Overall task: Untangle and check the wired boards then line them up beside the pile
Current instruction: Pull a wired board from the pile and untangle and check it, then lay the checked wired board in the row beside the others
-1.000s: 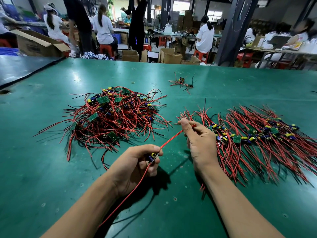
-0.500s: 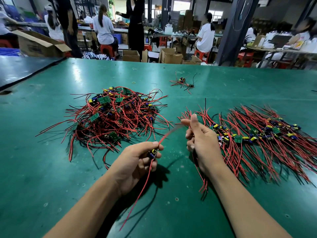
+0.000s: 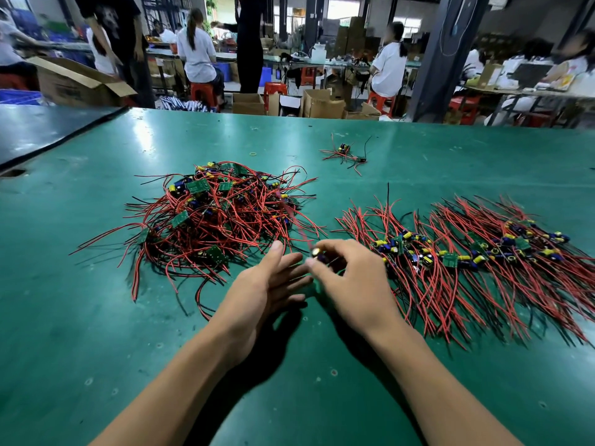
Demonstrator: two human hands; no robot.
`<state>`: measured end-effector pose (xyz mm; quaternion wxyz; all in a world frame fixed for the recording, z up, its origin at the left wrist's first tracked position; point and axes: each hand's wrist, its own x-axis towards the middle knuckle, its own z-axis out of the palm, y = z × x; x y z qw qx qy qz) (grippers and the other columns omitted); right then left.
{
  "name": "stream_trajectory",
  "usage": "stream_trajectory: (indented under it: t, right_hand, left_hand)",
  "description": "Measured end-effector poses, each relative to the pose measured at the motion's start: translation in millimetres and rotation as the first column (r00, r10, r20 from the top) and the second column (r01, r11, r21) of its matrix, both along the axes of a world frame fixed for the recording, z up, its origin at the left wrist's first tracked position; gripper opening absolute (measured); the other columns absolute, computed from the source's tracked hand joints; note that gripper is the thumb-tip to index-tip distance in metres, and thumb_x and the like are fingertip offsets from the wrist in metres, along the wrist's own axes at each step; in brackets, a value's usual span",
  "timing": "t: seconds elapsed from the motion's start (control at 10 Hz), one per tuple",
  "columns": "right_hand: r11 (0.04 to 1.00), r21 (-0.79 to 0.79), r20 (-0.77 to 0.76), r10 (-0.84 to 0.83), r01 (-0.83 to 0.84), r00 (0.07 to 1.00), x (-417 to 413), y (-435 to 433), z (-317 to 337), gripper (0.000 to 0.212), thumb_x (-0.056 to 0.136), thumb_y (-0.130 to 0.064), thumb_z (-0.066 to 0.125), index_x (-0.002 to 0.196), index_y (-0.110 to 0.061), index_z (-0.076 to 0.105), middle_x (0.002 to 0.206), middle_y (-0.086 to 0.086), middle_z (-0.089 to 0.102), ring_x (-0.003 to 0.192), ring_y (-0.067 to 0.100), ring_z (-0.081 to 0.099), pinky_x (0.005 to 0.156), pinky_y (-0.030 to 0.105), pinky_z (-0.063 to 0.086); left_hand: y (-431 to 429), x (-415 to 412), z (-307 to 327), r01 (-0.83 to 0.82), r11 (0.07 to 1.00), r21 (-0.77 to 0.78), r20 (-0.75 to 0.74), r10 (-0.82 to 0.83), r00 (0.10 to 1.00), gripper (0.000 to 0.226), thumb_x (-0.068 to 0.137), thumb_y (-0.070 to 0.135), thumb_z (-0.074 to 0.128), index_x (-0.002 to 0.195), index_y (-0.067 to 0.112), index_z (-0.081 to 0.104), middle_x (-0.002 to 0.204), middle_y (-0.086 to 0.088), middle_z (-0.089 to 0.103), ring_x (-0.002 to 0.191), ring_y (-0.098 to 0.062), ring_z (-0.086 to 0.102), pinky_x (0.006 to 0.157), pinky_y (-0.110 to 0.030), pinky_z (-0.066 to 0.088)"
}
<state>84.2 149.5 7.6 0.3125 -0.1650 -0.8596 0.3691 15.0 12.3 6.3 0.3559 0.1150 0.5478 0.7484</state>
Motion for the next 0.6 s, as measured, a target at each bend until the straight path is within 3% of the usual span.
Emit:
stream_trajectory:
  t: [0.1, 0.2, 0.3, 0.4, 0.5, 0.6]
  right_hand:
    - [0.983, 0.036, -0.065, -0.179, 0.182, 0.982, 3, 17, 3, 0.024, 0.087, -0.026, 0.076, 0.108, -0.015, 0.075, 0.099, 0.003, 0.068, 0.089, 0.016, 0.063, 0.088, 0.024, 0.047]
    - [0.92, 0.145, 0.05, -0.376, 0.365, 0.925, 10, 44, 3, 0.032, 0.089, -0.032, 0.072, 0.117, -0.017, 0.072, 0.111, 0.009, 0.065, 0.106, 0.028, 0.06, 0.098, 0.039, 0.045]
    - [0.86, 0.285, 0.209, -0.487, 0.423, 0.848, 14, 54, -1, 0.04, 0.089, -0.038, 0.069, 0.126, -0.022, 0.067, 0.122, 0.008, 0.058, 0.118, 0.03, 0.05, 0.102, 0.043, 0.037]
    - [0.831, 0.373, 0.17, -0.499, 0.413, 0.85, 12, 50, -8, 0.041, 0.088, -0.041, 0.068, 0.127, -0.027, 0.066, 0.128, 0.004, 0.05, 0.122, 0.027, 0.038, 0.102, 0.043, 0.025]
    - [0.826, 0.414, 0.09, -0.455, 0.382, 0.886, 8, 40, -10, 0.037, 0.087, -0.042, 0.07, 0.122, -0.029, 0.069, 0.127, 0.002, 0.052, 0.122, 0.025, 0.039, 0.101, 0.041, 0.023]
    - [0.91, 0.278, 0.03, -0.329, 0.308, 0.944, 7, 33, -3, 0.029, 0.09, -0.037, 0.07, 0.117, -0.027, 0.072, 0.121, -0.002, 0.057, 0.117, 0.02, 0.049, 0.102, 0.04, 0.034]
  left_hand:
    - [1, 0, -1, -0.019, 1.0, -0.024, -0.013, 0.019, 1.0, 0.059, 0.083, 0.056, 0.051, 0.115, 0.009, 0.066, 0.109, -0.005, 0.074, 0.101, -0.02, 0.071, 0.089, -0.036, 0.055]
    - [-1, -3, -1, -0.025, 0.999, -0.041, -0.053, 0.023, 0.998, 0.048, 0.097, 0.043, 0.045, 0.111, 0.002, 0.066, 0.105, -0.011, 0.075, 0.098, -0.026, 0.072, 0.084, -0.033, 0.059]
    - [-3, -3, -2, -0.016, 0.999, -0.032, -0.083, 0.013, 0.996, 0.046, 0.098, 0.039, 0.045, 0.109, -0.001, 0.065, 0.103, -0.014, 0.074, 0.097, -0.028, 0.072, 0.083, -0.033, 0.058]
    - [-3, -1, -1, -0.006, 1.0, -0.027, -0.108, 0.003, 0.994, 0.046, 0.097, 0.037, 0.046, 0.107, -0.003, 0.065, 0.103, -0.017, 0.074, 0.096, -0.03, 0.072, 0.085, -0.035, 0.057]
    - [-3, -1, 0, -0.003, 0.999, -0.032, -0.125, -0.001, 0.992, 0.045, 0.098, 0.037, 0.045, 0.106, -0.003, 0.066, 0.102, -0.016, 0.074, 0.093, -0.03, 0.072, 0.084, -0.035, 0.057]
    - [-2, 0, -1, -0.01, 0.999, -0.036, -0.108, 0.006, 0.994, 0.043, 0.099, 0.034, 0.045, 0.104, -0.004, 0.066, 0.1, -0.018, 0.074, 0.087, -0.029, 0.073, 0.079, -0.032, 0.058]
